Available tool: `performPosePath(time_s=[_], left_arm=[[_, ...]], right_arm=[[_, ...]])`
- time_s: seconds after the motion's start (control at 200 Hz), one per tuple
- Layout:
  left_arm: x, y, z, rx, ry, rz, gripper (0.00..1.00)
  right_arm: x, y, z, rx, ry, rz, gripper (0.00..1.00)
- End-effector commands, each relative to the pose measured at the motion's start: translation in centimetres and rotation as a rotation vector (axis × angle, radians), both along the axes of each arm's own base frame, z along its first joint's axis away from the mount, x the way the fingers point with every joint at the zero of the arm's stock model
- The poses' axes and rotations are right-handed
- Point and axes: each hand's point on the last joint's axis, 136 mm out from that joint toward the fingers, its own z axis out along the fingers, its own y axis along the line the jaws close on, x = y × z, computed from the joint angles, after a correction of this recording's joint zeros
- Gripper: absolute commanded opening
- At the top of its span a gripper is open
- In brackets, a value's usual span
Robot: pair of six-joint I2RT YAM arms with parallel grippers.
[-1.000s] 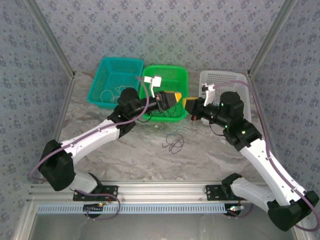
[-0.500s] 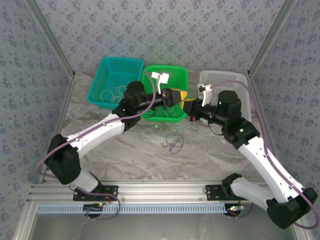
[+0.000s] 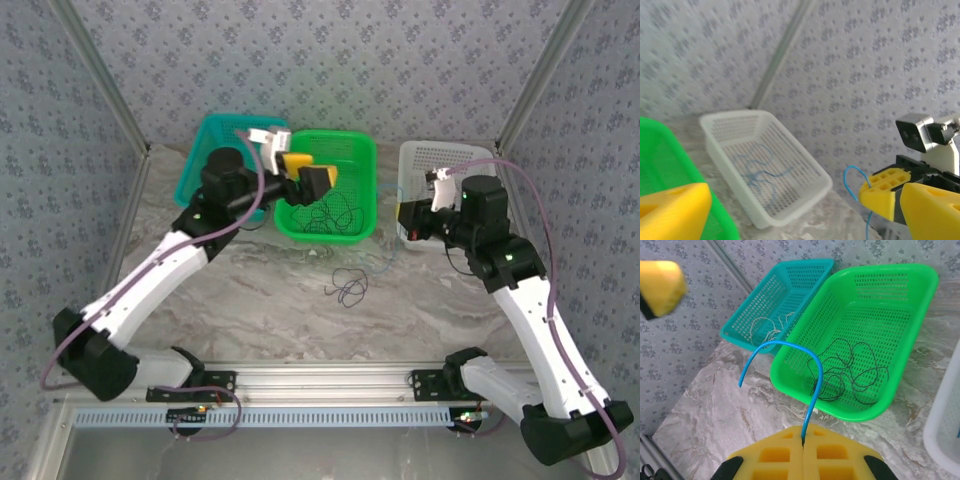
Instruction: Untangle the cables
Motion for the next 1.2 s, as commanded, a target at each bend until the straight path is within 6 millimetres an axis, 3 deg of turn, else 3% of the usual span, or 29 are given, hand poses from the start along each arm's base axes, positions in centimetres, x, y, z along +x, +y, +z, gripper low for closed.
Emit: performPosePath(time_s=[0.0,0.055,0.07,0.1,0.255,0.425,0.565,0.7,0.899,0.944,1.049,1.119,1.194], left_arm=[[-0.4,1.6,-0.8,0.078,-0.025,0.053,0.98],[-0.5,1.7,-1.2,0.074,-0.014,0.052,0.99],[-0.5,1.8,-1.3,0.071,-0.010,0.052,0.99],[-0.6,1.7,-1.7,0.070,0.000,0.049,0.99],[-0.8,1.9,-3.7,0.070,0.041,0.051,1.00],[-0.9,2.3,-5.0,0.091,0.067,0.069,0.99],[-0.9,2.8,-5.8,0.108,0.077,0.090,0.99],[-1.0,3.2,-6.5,0.120,0.086,0.101,0.99],[-1.0,3.6,-7.3,0.126,0.102,0.115,0.99],[-1.0,3.7,-7.4,0.126,0.105,0.118,0.99],[-1.1,3.8,-7.8,0.131,0.110,0.124,1.00],[-1.1,3.9,-8.3,0.143,0.121,0.122,0.99],[-1.1,4.2,-8.9,0.167,0.133,0.136,0.99]], right_arm=[[-0.5,-0.5,0.4,-0.018,-0.002,0.015,0.00],[0.1,-1.0,0.0,-0.028,0.010,-0.010,0.00],[0.3,-1.3,1.2,-0.023,-0.015,-0.020,0.00],[0.7,-1.7,1.4,-0.031,-0.014,-0.043,0.00],[4.2,-6.3,1.9,-0.147,0.001,-0.243,0.00],[7.9,-9.4,4.1,-0.185,0.033,-0.340,0.00],[11.0,-13.1,0.5,-0.309,0.139,-0.462,0.00],[13.8,-16.3,-3.1,-0.298,0.198,-0.523,0.00],[16.1,-18.9,-9.3,-0.291,0.370,-0.515,0.01],[16.3,-19.1,-10.9,-0.304,0.417,-0.509,0.11],[16.7,-19.9,-13.5,-0.335,0.485,-0.521,0.61],[16.7,-20.4,-13.7,-0.343,0.492,-0.543,0.74],[16.6,-20.5,-12.8,-0.336,0.469,-0.563,0.80]])
